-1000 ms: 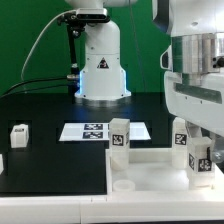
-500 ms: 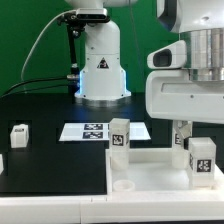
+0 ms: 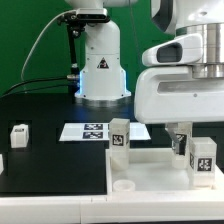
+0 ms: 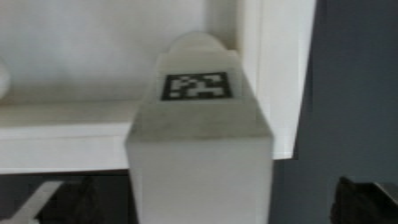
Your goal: Assemble square table
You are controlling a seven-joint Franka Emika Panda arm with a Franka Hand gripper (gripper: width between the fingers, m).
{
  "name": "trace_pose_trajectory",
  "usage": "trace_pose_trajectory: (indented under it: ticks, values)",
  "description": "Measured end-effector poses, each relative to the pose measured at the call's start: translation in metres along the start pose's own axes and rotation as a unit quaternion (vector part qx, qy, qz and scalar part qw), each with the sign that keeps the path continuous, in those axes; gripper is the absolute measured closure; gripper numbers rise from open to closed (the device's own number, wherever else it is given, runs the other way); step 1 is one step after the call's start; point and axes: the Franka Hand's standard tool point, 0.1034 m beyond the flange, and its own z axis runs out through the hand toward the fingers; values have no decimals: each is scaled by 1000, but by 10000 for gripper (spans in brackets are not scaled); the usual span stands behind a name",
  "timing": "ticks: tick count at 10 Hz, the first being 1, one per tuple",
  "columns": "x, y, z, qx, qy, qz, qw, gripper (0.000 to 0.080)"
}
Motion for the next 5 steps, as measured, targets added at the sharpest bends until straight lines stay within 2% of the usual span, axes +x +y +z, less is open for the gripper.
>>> trace_pose_trajectory:
  ticks: [1,3,4,5]
  values:
    - [0,0,0,0,0,0,1000,150]
    - [0,0,0,0,0,16,1000,415]
    - [0,1,0,-1,0,16,1000,515]
    - [0,2,1,-1,0,41,999,515]
